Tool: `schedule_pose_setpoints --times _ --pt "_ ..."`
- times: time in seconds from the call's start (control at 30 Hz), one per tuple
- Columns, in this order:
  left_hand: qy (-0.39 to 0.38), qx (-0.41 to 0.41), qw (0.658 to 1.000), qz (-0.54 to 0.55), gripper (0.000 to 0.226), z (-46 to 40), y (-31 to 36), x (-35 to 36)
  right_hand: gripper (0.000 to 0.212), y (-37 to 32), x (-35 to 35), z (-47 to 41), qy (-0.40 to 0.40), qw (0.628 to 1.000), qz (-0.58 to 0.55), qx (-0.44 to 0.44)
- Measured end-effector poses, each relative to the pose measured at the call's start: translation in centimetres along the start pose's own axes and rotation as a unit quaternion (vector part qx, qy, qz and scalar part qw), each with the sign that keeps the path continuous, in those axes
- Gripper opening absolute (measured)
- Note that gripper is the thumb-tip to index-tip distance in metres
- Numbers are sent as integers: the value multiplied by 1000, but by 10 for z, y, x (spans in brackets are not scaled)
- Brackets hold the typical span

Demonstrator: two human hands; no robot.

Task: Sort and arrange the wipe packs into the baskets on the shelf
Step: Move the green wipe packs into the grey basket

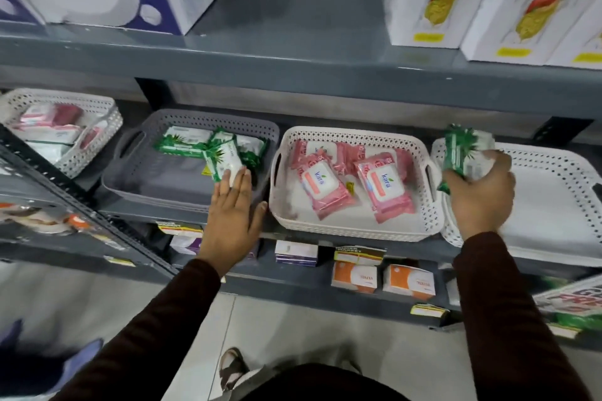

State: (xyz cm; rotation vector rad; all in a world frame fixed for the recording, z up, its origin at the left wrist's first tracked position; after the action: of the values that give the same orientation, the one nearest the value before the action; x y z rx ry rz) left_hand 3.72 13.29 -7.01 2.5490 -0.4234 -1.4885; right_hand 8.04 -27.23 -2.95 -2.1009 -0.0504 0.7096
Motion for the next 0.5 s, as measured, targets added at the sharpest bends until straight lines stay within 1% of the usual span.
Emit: schedule_pose_setpoints --times 0.07,0.1,0.2,0.27,0.33,0.43,0.5 --pt "-11 -32 999 -11 69 0 -29 -7 54 -32 16 24 -18 996 -74 -54" --pt "-16 -41 999 -18 70 0 -43 -9 53 -50 28 41 -45 991 -102 -73" --pt "-37 -46 998 -35 75 0 -82 -16 53 -107 67 109 -180 960 -160 -140" --pt "-50 -32 997 -54 75 0 -104 -22 51 -144 91 159 -254 929 -167 -209" --pt "-59 -28 995 -69 74 1 -126 -27 51 -181 112 203 -316 902 -152 -254" --pt "-63 -49 993 -85 75 0 -156 -34 52 -227 147 253 -375 855 -126 -335" --pt "-68 -52 992 -95 74 -1 -167 -37 50 -251 172 276 -396 831 -102 -377"
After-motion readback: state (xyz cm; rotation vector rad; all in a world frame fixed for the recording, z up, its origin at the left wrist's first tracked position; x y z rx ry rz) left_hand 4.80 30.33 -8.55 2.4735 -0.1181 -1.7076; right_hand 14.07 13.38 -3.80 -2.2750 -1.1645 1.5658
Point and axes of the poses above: each hand's wrist, its own z-axis away from the middle knuckle, its own x-axis out of the palm, y = z × x, the point moved 2 cm from there along -z, towards the middle knuckle, and after that the axes turned 15 degrees about y, right-handed, at the moved point
